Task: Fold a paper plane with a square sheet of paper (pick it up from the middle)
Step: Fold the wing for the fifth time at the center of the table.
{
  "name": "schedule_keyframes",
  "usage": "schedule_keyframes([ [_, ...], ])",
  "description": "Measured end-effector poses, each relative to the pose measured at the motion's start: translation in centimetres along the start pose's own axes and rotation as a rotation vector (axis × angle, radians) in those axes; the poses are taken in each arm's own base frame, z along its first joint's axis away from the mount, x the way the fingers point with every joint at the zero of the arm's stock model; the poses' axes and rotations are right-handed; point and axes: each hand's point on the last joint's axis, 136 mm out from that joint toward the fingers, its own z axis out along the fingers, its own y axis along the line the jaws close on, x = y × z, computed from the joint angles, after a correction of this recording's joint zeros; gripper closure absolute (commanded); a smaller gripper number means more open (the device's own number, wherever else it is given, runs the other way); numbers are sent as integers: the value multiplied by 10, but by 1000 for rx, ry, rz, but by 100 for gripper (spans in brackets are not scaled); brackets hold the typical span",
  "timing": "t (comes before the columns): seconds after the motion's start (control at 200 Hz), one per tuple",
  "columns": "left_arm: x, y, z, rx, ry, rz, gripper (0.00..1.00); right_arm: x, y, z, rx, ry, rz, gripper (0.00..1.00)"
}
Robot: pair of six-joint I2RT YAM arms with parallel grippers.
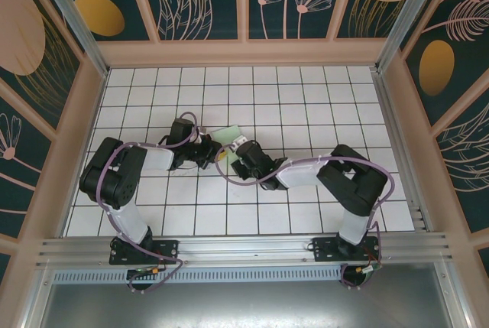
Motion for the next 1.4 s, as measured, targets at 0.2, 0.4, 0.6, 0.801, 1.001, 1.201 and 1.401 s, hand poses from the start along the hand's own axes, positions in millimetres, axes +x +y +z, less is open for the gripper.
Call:
schedule_keyframes([
  [0.2,0,-1,0,-2,1,-2,95,-1,1,9,27,-12,-56,55],
  [0.4,0,0,0,-5,2,-5,95,-3,3,11,38,-22,-96,40],
  [0.6,0,-1,0,-4,1,-4,95,-3,6,10,43,-27,-101,39],
  [0.801,0,-1,0,-7,3,-6,95,-5,2,10,67,-30,-109,49],
  [1.001,0,0,0,-9,3,-9,93,-10,-2,17,102,-43,-135,61],
  [1.201,0,-1,0,-24,10,-4,84,-9,-3,20,120,-39,-159,79],
  [1.401,-3,-10,-6,-26,5,31,61,-11,-5,20,133,-45,-154,90],
])
